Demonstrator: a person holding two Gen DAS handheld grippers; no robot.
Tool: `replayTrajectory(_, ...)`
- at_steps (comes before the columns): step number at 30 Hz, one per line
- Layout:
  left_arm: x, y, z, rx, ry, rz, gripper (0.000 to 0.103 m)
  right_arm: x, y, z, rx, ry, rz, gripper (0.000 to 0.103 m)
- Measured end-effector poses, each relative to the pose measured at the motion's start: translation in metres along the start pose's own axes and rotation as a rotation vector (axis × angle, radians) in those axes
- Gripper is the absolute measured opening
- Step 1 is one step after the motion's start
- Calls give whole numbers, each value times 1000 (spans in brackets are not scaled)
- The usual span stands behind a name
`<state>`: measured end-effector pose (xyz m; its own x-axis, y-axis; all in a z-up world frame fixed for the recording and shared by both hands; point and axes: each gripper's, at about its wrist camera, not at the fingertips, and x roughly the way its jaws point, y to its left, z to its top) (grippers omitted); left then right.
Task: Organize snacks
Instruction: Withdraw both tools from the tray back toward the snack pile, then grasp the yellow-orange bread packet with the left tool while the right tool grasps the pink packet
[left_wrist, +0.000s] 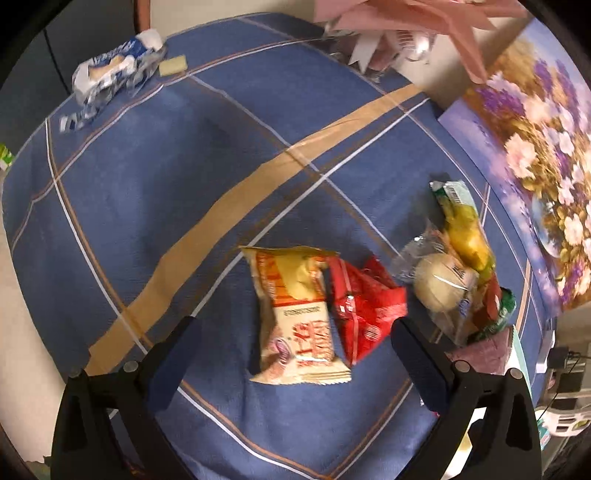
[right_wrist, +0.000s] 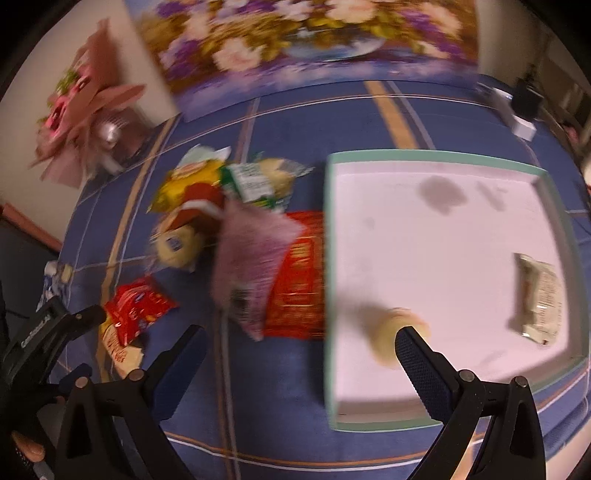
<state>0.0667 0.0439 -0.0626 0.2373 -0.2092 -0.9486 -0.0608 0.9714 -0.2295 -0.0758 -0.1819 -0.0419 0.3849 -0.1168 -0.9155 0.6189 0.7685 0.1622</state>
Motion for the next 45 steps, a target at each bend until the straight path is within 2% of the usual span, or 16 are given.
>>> replayTrajectory(5,10,7,2,-7,7,8,102,14,10,2,18,13,26,100)
replayTrajectory(9,20,11,6,-18,38,-7,102,23,8,6,67,20,52,92)
replayTrajectory(14,29,22,9,-73,70,12,102,24,17,13,61,-11,53,87)
replayTrajectory(25,35,24,11,-109,86,-16,101,43,21,26,80,-2,44,78)
replayTrajectory(32,31,33,11,-125,87,-6,101,54,25,29,71,-9,-6,70)
replayTrajectory(36,28,37,11,-145,84,21,101,55,26,29,66,-15,-5,64)
replayTrajectory(38,26,38,11,-153,82,11,96,54,26,28,65,-14,-1,60)
replayTrajectory(39,25,38,10,-152,81,4,88,54,26,28,65,-10,3,57)
replayTrajectory(45,30,29,6,-133,111,-16,86,53,26,24,59,7,33,48)
